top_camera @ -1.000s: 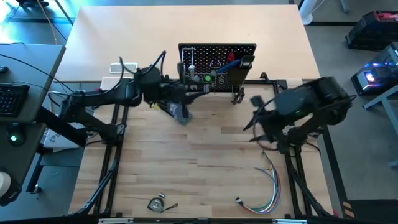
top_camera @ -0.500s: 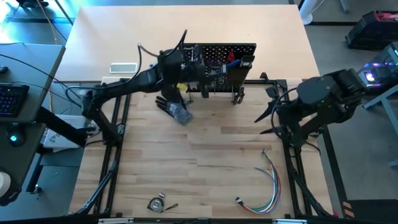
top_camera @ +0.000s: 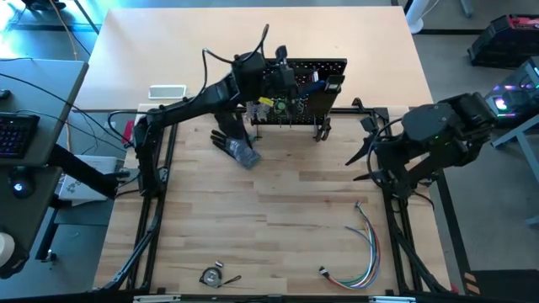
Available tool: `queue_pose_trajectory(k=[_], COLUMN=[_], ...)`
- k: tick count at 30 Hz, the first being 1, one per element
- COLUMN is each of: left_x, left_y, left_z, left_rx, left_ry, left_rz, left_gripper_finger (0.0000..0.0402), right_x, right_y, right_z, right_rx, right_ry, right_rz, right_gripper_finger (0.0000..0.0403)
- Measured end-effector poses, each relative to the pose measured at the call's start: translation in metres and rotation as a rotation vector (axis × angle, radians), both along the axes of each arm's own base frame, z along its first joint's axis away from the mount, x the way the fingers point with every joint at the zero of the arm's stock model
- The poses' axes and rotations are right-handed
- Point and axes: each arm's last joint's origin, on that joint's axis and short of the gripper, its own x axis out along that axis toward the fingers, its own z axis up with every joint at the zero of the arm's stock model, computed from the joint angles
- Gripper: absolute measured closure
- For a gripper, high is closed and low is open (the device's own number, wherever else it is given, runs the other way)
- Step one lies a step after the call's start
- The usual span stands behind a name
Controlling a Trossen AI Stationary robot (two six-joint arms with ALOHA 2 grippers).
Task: Hang tools onto peg board
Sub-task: Put the silver socket into the black bin on the pegboard
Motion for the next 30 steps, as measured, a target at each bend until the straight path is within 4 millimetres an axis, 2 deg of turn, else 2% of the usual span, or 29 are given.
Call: queue_pose_trajectory(k=[9, 17, 23, 30], left_x=[0.008, 0.008, 0.009, -0.002], left_y=[0.010, 0.020, 0.009, -0.019], left_z=[-0.002, -0.009, -0.007, 0.008], left_rx=[0.014, -0.028, -0.031, 0.007], left_ry=[-0.021, 0.001, 0.014, 0.064], left_rz=[0.074, 0.095, 0.083, 0.091], left_gripper_finger=[0.0307, 0.0306, 0.0307, 0.0307], right_x=[0.002, 0.014, 0.016, 0.018], right_y=[0.001, 0.005, 0.005, 0.005], right_z=[-0.001, -0.006, -0.008, -0.010], right_rx=[0.001, -0.015, -0.016, 0.000], right_ry=[0.010, 0.036, 0.049, 0.061], right_rz=[-0.002, 0.004, 0.002, -0.056], right_gripper_finger=[0.0236, 0.0236, 0.0236, 0.0236])
